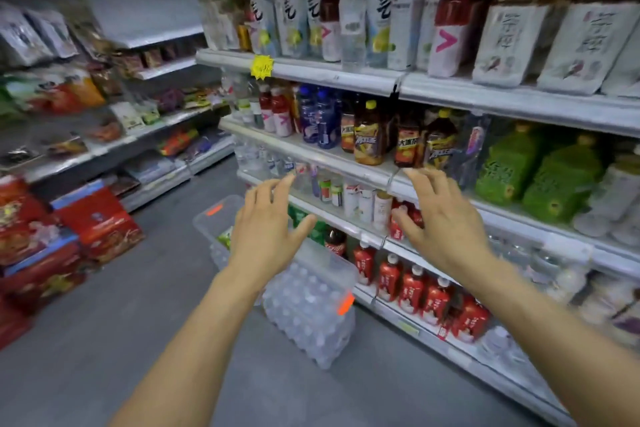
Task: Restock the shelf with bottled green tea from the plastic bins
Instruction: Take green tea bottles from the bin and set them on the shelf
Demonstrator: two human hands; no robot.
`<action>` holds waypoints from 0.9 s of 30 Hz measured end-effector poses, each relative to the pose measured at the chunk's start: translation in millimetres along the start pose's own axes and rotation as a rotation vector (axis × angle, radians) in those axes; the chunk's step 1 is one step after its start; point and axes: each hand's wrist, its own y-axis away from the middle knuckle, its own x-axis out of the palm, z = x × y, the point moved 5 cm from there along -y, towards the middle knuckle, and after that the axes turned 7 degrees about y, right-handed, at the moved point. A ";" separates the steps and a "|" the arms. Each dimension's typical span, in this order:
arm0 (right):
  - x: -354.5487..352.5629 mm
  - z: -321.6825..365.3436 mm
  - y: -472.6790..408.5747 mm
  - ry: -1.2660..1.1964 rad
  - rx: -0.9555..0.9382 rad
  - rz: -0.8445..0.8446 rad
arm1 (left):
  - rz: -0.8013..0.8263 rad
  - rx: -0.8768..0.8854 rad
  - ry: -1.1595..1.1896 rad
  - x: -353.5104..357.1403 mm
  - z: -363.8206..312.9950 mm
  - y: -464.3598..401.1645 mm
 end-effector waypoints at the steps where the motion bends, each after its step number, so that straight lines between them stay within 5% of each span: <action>1: 15.8 11.0 -11.2 -0.014 -0.002 0.030 | 0.020 -0.026 0.002 3.1 18.7 -7.2; 27: 489.6 237.9 -302.2 -0.302 0.190 0.600 | 0.484 -0.476 0.216 138.5 532.5 -293.8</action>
